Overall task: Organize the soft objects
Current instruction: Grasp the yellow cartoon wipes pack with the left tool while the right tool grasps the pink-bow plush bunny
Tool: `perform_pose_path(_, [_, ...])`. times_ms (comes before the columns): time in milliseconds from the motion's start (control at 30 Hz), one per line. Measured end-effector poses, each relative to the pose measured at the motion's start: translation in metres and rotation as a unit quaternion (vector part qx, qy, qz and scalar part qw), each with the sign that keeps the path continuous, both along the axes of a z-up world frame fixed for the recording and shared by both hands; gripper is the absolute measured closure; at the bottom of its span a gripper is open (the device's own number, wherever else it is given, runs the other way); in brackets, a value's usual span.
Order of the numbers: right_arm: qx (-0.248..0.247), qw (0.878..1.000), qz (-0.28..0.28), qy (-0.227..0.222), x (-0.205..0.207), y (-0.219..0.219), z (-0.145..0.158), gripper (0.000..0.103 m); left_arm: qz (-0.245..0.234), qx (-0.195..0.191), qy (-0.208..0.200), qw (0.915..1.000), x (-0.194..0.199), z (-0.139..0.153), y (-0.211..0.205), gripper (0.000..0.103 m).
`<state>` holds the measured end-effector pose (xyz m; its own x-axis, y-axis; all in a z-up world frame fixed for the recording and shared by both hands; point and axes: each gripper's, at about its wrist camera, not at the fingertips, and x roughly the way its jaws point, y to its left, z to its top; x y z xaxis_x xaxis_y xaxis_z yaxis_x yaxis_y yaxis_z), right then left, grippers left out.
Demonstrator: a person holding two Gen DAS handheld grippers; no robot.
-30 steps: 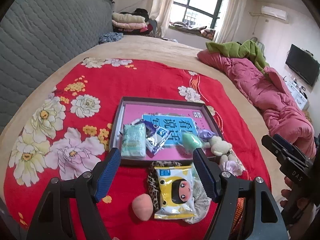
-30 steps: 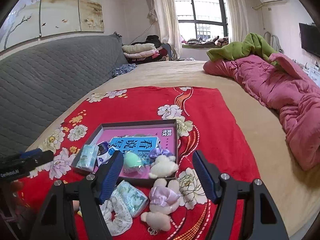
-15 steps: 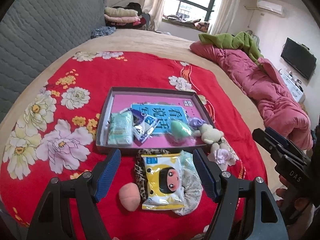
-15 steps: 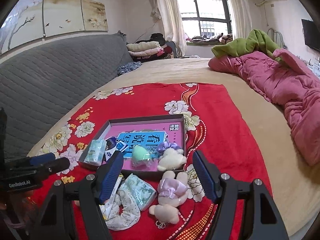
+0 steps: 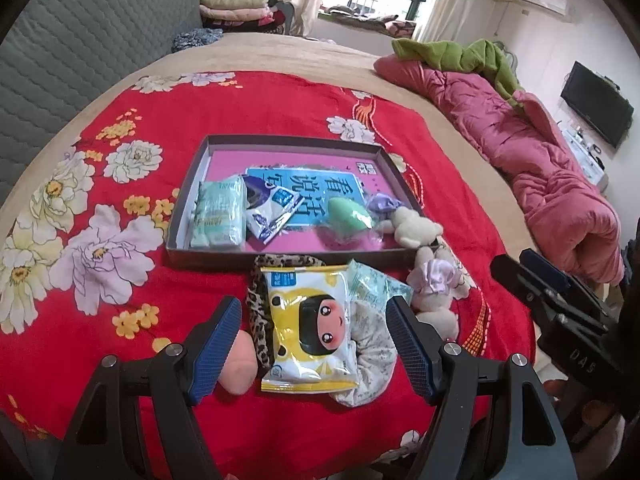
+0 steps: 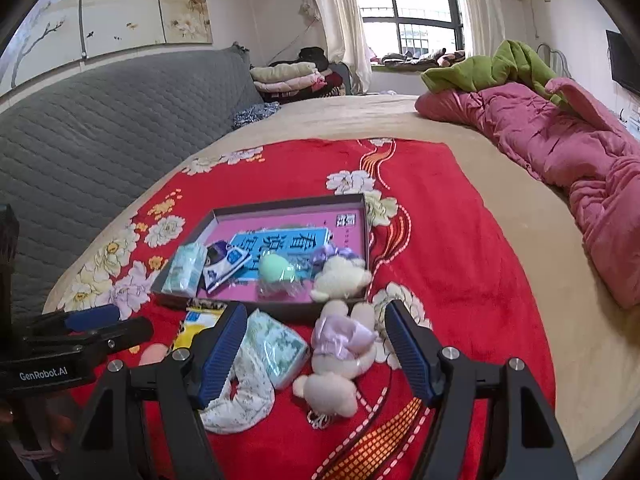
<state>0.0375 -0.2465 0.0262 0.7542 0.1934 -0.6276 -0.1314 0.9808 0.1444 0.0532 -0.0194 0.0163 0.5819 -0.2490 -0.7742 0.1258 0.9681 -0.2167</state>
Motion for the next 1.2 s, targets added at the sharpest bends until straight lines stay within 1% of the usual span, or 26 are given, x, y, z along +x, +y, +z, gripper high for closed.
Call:
perform_pose_path(100, [-0.012, 1.0, 0.006, 0.011, -0.003, 0.005, -0.009, 0.032, -0.002, 0.001, 0.006, 1.0, -0.001, -0.005, -0.002, 0.027])
perform_pose_path(300, [-0.018, 0.999, 0.01, 0.029, -0.005, 0.008, -0.023, 0.032, -0.006, -0.007, 0.025, 0.9996, 0.001, -0.017, -0.003, 0.027])
perform_pose_path(600, [-0.024, 0.999, 0.013, 0.043, -0.003, 0.008, -0.037, 0.032, -0.01, -0.014, 0.039, 0.9991, 0.005, -0.035, -0.005, 0.027])
perform_pose_path(800, [-0.024, 0.998, 0.011, 0.056, 0.002, 0.007, -0.049, 0.032, -0.009, -0.011, 0.052, 0.9985, 0.016, -0.049, -0.006, 0.027])
perform_pose_path(1033, [-0.031, 0.997, 0.012, 0.068, 0.007, 0.008, -0.061, 0.032, -0.01, -0.007, 0.077, 0.997, 0.029, -0.065, -0.011, 0.027])
perform_pose_path(1200, [-0.029, 0.997, 0.01, 0.072, 0.009, 0.006, -0.065, 0.032, -0.008, 0.001, 0.078, 0.9969, 0.038, -0.071, -0.016, 0.027])
